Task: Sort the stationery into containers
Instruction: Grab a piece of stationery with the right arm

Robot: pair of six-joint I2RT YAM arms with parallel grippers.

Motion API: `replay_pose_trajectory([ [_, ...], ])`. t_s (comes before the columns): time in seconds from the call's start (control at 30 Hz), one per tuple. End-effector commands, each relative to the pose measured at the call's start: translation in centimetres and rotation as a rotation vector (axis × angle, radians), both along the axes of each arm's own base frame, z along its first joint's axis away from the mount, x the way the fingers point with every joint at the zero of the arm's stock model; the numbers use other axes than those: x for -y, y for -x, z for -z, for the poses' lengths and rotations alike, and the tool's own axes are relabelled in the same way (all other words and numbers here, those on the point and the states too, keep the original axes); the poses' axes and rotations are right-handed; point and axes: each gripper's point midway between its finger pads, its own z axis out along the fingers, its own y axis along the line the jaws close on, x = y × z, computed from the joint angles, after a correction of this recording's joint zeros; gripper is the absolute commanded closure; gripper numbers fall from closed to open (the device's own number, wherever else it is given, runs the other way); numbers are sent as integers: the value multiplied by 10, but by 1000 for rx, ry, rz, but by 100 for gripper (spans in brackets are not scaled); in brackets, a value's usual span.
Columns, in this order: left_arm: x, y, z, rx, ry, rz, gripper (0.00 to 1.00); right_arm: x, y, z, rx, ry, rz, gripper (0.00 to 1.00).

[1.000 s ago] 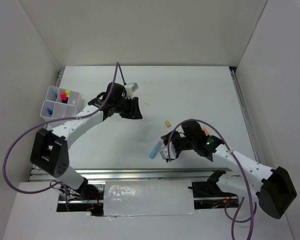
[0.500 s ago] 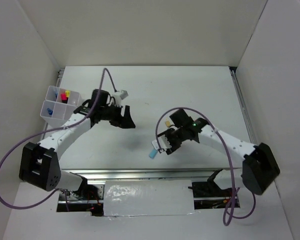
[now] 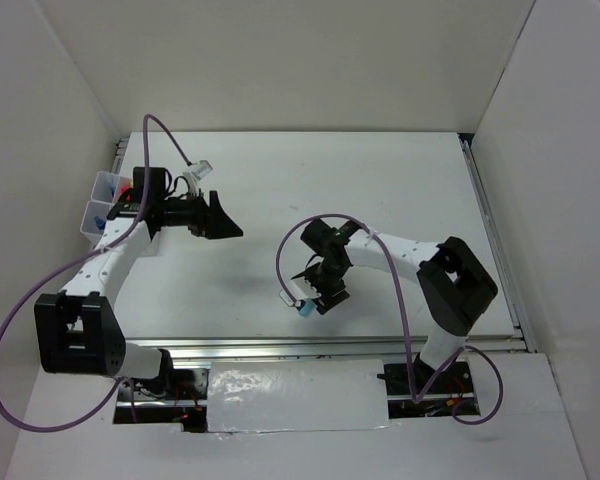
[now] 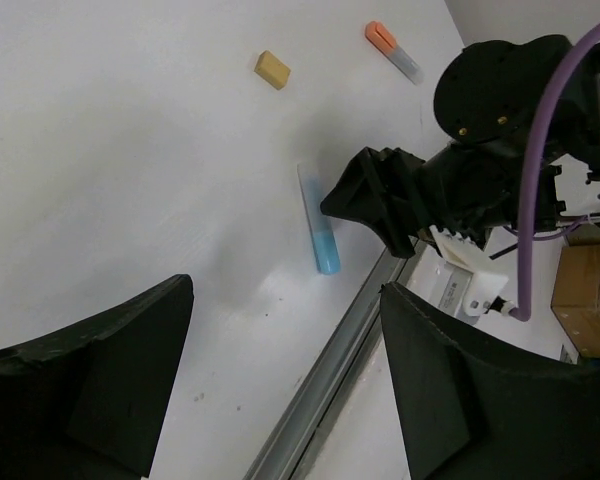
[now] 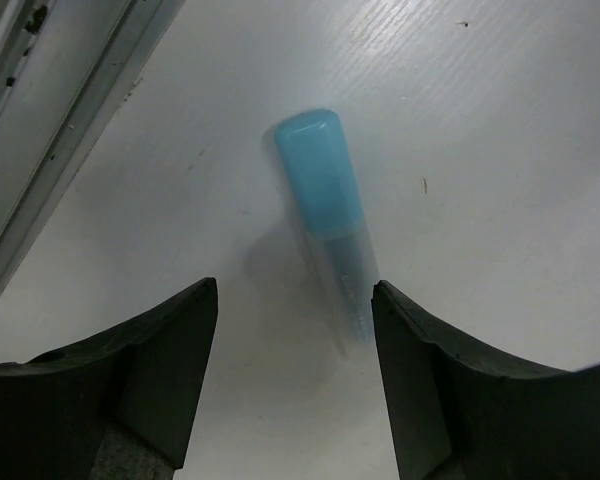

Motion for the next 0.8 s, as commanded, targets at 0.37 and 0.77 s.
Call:
replay_pose_trajectory([
  [0.37,14,15,-13,112,-4,63,13,-13,-36,12,96,4,-13,36],
  [0.77,18,11,-42,267,11,10,17,-14,-31,17,71,46,-12,79],
])
